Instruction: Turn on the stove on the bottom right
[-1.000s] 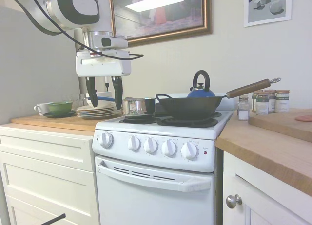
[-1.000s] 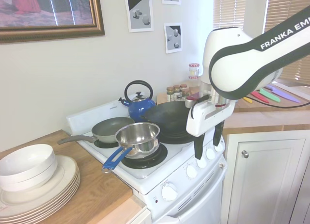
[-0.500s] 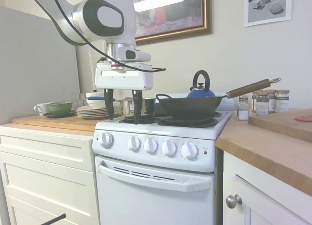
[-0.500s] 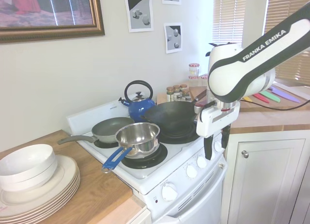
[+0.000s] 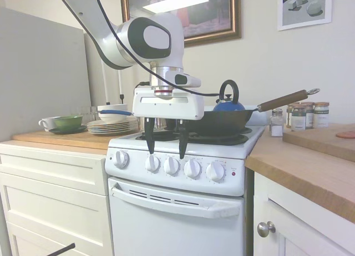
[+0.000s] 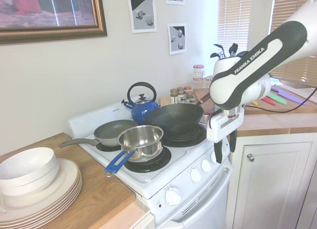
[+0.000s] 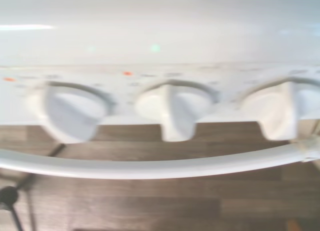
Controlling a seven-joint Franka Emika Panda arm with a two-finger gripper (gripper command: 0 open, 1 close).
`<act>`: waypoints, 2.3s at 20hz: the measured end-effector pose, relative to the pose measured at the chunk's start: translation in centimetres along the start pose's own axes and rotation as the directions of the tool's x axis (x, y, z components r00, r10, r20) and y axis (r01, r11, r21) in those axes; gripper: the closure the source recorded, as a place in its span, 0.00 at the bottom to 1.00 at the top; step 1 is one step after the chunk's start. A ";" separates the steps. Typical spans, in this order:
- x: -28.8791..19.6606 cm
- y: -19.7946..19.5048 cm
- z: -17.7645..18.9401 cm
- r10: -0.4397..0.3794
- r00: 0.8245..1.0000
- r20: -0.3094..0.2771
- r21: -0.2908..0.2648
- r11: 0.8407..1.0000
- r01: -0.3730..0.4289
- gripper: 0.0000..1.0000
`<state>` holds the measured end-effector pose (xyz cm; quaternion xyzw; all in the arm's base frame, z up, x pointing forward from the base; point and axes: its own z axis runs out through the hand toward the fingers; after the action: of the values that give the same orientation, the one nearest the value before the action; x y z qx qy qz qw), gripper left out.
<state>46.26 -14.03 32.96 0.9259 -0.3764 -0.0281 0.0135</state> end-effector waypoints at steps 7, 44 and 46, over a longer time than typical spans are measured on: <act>1.8 -0.5 0.4 -0.015 1.000 -0.017 -0.026 1.000 0.014 1.00; 10.9 3.4 3.0 0.059 0.997 -0.056 -0.072 0.995 -0.063 1.00; 10.9 3.3 3.1 0.058 0.997 -0.054 -0.073 0.995 -0.061 1.00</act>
<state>51.51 -24.02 29.55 0.9136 -0.4020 -0.0176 0.0589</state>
